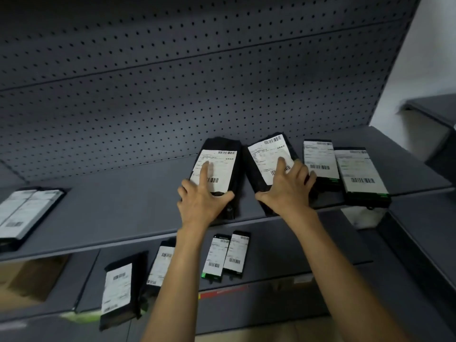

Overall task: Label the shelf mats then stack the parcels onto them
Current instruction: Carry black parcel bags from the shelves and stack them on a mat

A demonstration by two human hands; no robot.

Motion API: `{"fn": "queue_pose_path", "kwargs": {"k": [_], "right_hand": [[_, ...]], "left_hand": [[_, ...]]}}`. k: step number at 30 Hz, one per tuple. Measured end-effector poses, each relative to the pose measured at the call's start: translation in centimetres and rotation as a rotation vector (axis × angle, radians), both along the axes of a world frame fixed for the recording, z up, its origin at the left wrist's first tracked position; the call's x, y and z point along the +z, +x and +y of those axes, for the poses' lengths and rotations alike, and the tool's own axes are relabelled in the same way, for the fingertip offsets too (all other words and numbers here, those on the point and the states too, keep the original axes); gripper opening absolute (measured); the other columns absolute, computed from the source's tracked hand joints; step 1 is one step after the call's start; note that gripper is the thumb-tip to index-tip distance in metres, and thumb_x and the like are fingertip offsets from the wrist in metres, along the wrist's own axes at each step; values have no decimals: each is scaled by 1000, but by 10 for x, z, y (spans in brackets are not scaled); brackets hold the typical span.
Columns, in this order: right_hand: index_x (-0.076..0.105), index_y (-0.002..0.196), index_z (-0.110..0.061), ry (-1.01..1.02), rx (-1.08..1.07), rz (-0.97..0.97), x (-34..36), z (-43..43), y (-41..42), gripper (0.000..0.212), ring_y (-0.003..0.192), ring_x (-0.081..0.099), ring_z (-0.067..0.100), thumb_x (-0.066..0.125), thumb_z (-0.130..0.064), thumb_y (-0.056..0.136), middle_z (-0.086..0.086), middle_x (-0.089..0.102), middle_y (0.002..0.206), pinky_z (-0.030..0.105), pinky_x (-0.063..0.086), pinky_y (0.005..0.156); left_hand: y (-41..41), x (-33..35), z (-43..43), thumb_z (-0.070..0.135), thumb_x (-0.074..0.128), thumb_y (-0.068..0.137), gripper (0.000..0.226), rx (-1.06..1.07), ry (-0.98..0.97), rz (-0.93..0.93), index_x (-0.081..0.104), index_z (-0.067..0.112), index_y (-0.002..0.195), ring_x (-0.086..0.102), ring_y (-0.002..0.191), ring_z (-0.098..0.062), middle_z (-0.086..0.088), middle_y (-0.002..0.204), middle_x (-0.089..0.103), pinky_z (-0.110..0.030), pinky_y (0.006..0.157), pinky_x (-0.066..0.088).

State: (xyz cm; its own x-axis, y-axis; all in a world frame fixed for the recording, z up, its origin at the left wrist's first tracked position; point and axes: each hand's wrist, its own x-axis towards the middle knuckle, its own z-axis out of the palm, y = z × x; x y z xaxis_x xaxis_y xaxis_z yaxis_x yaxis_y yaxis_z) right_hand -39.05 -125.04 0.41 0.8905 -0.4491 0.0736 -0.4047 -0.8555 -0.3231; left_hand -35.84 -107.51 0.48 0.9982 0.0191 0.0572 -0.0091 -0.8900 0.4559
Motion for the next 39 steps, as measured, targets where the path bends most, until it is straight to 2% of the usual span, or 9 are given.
{"fn": "queue_pose_path", "kwargs": {"k": [3,5,8,12,19,24,31,39], "right_hand": [[28,145,-12,-12,54,-125,5,-2,-3,104,133,26,38,74,-56,64,21,29,143,51,21,113],[30,145,-12,-17,102,-176,8,1,-5,103,130,28,37,73,-56,63,20,31,141,49,26,109],[30,147,-15,1,162,-229,12,11,-6,104,131,29,37,74,-57,63,20,29,144,49,27,108],[28,149,-19,67,240,-290,15,31,-7,105,132,29,36,75,-56,63,18,27,147,47,27,108],[28,149,-24,186,407,-357,18,106,-7,106,135,27,35,76,-54,59,16,25,150,48,29,108],[27,149,-25,208,567,-373,22,186,-7,108,136,25,36,76,-55,58,16,24,152,49,29,108],[28,148,-27,266,753,-364,23,330,-16,105,136,27,36,76,-53,58,15,25,152,49,29,109],[28,148,-27,343,994,-335,27,550,-50,104,136,27,36,76,-51,59,16,23,152,49,28,109]], "left_hand": [[-18,-12,10,61,67,71,99,94,-29,-116,13,43,152,37,119,-33,-14,129,37,-49,98,40],[-27,-16,17,61,67,71,98,153,-52,-176,15,42,152,37,118,-34,-15,129,38,-49,97,39],[-36,-15,27,60,67,72,97,220,-71,-249,17,40,152,37,119,-35,-17,131,38,-49,97,38],[-52,-12,52,57,69,69,102,324,-81,-301,16,35,154,31,129,-38,-21,145,29,-53,104,34],[-87,-9,122,52,72,64,107,543,-96,-420,20,30,154,26,136,-38,-21,151,24,-56,106,33],[-115,-3,191,55,65,60,105,691,-115,-480,21,33,153,25,137,-36,-18,151,26,-52,108,33],[-157,1,320,50,72,61,108,882,-77,-513,20,30,154,25,138,-35,-17,151,27,-55,107,35],[-225,5,511,46,75,62,108,1079,3,-531,23,25,155,26,139,-34,-16,153,26,-49,108,34]]}}
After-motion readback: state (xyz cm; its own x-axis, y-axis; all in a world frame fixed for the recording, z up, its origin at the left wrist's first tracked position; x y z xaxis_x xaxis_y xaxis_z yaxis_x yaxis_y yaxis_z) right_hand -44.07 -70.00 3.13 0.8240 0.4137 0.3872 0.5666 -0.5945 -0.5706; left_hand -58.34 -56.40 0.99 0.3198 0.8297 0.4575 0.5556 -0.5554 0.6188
